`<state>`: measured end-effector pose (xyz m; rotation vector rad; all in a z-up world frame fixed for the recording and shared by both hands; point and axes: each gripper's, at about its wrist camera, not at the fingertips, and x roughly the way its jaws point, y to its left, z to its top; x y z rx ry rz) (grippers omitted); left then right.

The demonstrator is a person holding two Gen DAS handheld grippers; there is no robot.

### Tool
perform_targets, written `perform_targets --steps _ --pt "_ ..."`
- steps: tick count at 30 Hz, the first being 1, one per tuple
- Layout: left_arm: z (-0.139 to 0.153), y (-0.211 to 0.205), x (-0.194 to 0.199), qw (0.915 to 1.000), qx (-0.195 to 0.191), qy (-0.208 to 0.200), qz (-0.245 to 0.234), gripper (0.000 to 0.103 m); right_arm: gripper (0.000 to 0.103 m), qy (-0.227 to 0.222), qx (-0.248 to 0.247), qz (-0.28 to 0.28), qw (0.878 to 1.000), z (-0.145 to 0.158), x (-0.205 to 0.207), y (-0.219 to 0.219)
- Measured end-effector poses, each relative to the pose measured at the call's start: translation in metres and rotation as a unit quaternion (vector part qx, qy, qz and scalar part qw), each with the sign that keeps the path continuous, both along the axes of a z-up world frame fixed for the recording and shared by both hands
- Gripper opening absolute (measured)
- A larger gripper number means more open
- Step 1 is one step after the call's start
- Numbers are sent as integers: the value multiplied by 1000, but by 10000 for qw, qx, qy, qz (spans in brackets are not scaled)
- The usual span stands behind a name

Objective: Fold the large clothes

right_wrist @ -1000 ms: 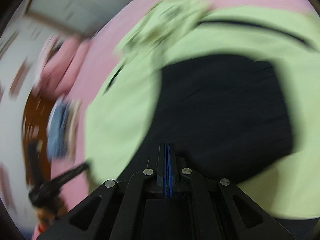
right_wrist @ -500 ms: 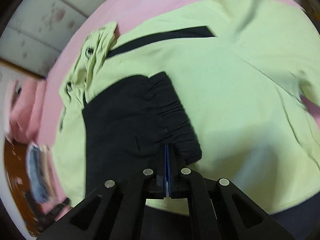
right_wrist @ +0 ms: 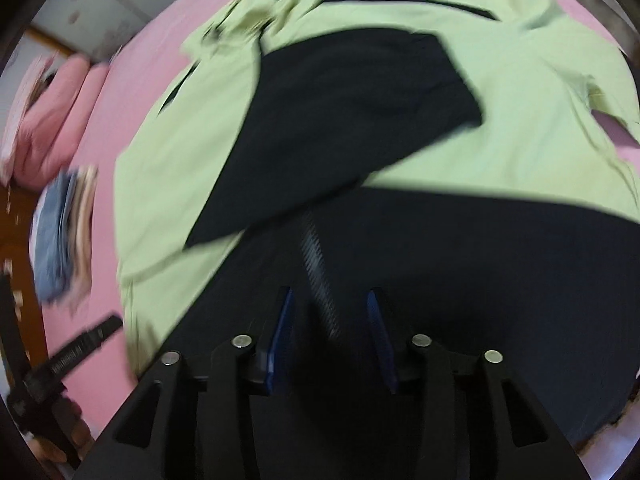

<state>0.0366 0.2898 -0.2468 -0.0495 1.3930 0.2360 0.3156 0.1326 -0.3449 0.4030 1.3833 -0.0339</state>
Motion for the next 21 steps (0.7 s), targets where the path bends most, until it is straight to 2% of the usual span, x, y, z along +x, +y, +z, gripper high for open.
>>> perform_targets --steps 1,2,3,6,8,14,16,17,21 --pt "3 -6 -2 10000 -22 34 -50 71 76 -35 -63 61 10000 3 -5 8" --pt "9 -11 -4 9999 -73 31 -114 71 95 -91 -116 79 9999 9 -12 15" --pt "23 -20 -19 9998 -122 -8 -166 71 98 -188 -136 84 9997 16 -17 22" --pt "34 -25 -32 9994 -207 -105 -273 73 98 -205 -41 209 9996 25 -26 34" --pt "38 -33 -38 9990 -241 -83 -361 74 98 -228 -39 190 9996 41 -59 21" --pt "21 -66 -28 9968 -618 148 -490 75 98 -287 53 -84 9995 57 -90 -3" --pt "20 -80 -29 9970 -566 126 -503 74 98 -262 26 -192 9995 47 -89 -12" --pt "19 -90 -26 9970 -533 135 -550 74 98 -226 36 -232 9995 32 -77 -16" --pt "16 -126 -17 9955 -573 155 -742 74 98 -142 194 -527 9983 24 -87 -55"
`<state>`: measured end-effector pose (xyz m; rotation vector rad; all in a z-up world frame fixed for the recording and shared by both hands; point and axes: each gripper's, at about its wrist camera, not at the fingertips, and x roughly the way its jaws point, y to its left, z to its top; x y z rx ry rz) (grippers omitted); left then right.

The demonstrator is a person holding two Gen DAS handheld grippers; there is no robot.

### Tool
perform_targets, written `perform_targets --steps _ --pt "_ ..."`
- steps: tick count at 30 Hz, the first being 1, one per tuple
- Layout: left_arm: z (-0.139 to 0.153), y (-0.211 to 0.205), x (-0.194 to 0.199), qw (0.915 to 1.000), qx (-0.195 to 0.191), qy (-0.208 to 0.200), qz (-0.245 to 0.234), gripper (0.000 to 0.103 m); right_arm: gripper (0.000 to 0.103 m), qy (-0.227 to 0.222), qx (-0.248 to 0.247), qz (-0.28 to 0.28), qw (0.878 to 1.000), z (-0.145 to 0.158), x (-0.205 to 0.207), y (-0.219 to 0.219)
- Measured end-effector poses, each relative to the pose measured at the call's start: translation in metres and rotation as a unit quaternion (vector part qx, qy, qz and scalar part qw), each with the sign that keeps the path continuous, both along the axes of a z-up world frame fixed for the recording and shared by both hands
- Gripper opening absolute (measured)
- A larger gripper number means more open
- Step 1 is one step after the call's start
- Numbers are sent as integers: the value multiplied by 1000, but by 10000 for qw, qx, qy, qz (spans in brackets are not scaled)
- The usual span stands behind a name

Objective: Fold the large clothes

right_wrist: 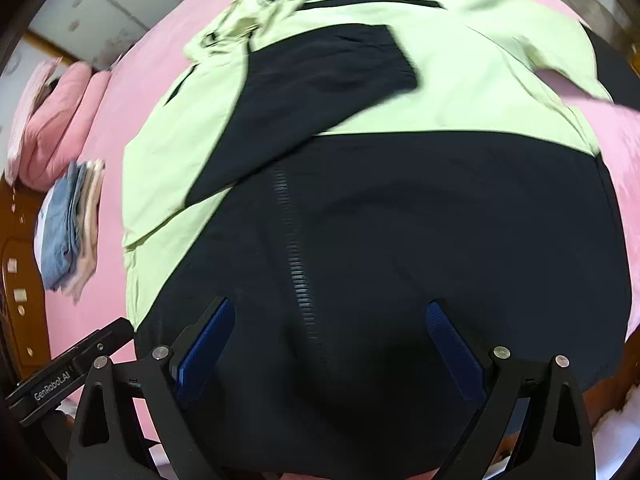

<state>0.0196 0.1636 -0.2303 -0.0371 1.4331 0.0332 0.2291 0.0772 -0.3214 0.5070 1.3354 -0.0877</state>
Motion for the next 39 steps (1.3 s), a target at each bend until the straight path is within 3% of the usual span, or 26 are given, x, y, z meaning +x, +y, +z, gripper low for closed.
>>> perform_targets --steps 9,18,25,31,39 --pt "-15 -113 34 9994 32 338 -71 74 98 152 845 -845 9927 -21 -8 -134" --pt "-27 -266 89 9979 13 564 -313 74 98 193 1190 -1355 9834 -29 -2 -288" --pt "-33 -373 132 9963 -202 608 -566 74 94 123 1082 -1861 9765 -35 -2 -421" --pt "-42 -426 157 9951 -110 621 -755 74 80 -57 830 -2390 9674 -41 -6 -522" --pt "-61 -442 178 9947 -49 735 -711 74 76 -658 710 -3492 9320 -42 1 -635"
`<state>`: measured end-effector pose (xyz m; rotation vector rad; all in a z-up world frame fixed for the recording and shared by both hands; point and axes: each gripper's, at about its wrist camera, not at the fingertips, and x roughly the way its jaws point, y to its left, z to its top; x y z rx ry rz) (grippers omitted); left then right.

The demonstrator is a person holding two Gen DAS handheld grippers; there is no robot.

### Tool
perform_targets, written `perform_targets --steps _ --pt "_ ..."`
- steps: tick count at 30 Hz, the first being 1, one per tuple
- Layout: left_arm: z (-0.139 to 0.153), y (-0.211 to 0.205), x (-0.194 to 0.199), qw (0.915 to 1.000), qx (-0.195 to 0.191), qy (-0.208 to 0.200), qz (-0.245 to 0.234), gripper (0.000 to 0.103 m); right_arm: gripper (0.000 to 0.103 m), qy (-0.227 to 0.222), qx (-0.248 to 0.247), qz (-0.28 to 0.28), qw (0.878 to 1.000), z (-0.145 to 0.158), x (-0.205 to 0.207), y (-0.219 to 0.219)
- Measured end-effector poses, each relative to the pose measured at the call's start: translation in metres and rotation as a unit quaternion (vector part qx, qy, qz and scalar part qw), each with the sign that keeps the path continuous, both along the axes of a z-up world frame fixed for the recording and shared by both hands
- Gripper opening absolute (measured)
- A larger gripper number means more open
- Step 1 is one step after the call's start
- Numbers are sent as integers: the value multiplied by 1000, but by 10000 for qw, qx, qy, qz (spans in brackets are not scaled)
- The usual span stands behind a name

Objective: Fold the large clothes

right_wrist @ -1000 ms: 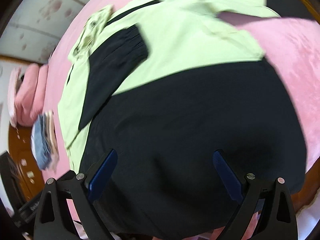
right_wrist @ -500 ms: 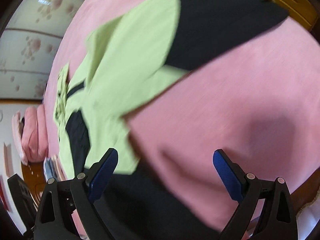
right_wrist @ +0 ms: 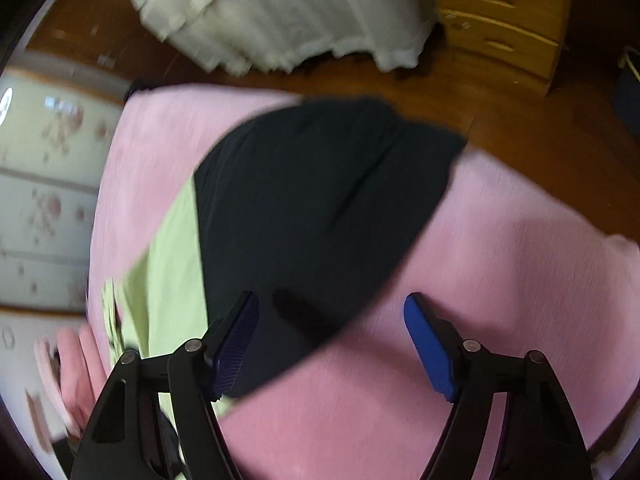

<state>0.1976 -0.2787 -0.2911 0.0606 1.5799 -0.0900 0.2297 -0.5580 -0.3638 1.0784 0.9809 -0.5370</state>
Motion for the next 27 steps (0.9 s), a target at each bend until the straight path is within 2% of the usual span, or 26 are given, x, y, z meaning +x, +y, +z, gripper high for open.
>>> perform_targets --steps 1,2,3,4,7,9,14,20,24,27 --pt "-2 -1 1 10000 1 23 2 74 75 -36 -29 -103 9999 -2 4 -8" --pt "-4 -2 3 10000 -2 55 14 74 67 -63 -69 -219 9997 -2 5 -18" --pt "-6 -2 5 10000 -23 82 33 74 46 -51 -115 -365 9993 -2 7 -30" --pt "-7 -2 7 9999 -66 99 47 74 34 -56 -96 -461 9989 -2 8 -37" --pt "-7 1 11 9998 -153 100 104 74 18 -326 183 -783 9962 -3 6 -47" --pt "-5 9 13 9996 -207 70 173 74 9 -524 104 -854 9949 2 6 -43" --pt "3 42 25 9982 -432 -30 416 74 7 -1002 -473 -1008 9887 36 14 -10" --pt "15 106 47 9949 -581 -243 785 74 7 -1600 -1031 -629 9797 98 56 48" --pt "21 146 64 9941 -698 -441 700 74 7 -2100 -1637 -113 9638 152 92 101" --pt "30 182 74 9932 -765 -736 487 74 7 -2410 -2127 498 9456 185 129 158"
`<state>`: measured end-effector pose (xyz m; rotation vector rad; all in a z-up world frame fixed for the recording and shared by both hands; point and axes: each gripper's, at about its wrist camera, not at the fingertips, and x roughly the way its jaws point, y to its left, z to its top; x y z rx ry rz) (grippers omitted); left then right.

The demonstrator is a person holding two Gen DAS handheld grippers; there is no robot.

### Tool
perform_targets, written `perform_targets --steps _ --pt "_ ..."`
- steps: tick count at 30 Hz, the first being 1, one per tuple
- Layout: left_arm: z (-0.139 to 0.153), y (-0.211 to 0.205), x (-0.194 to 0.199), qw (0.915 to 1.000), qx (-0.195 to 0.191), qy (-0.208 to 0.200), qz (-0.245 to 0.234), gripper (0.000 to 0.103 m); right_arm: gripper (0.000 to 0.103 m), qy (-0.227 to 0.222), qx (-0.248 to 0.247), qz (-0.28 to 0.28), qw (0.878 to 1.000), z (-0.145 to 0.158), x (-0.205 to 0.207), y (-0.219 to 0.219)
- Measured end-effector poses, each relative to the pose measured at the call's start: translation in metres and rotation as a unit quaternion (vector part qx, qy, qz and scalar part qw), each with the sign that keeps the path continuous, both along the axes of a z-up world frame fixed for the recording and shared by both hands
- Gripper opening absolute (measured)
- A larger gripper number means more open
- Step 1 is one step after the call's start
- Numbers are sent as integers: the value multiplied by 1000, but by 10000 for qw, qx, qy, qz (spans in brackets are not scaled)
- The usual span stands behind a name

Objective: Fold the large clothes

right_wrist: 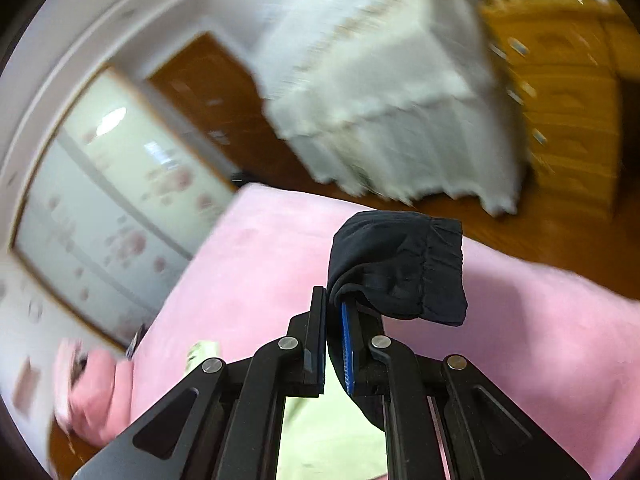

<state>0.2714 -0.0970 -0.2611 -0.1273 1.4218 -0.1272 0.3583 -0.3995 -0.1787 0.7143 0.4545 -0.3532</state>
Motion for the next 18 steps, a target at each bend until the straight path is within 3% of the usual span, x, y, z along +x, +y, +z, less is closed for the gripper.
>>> perform_targets --steps 3,6,10,14,16,18 --pt "12 36 8 9993 -39 -315 -214 74 7 22 -627 589 9963 22 42 71" --pt "17 72 11 9974 -93 -650 -303 74 7 23 -1046 1122 9882 17 78 147" --pt "10 121 14 9960 -256 -838 -197 74 7 499 -1447 1759 9724 -31 128 237" --pt "-13 155 14 9969 -275 -738 61 74 7 1306 -1513 2127 9564 -97 165 293" --pt "-23 161 11 9977 -224 -627 143 74 12 1924 -1194 2382 9445 -135 181 311" --pt "-31 170 11 9983 -167 -521 220 74 33 2155 -789 2625 9372 -160 176 327"
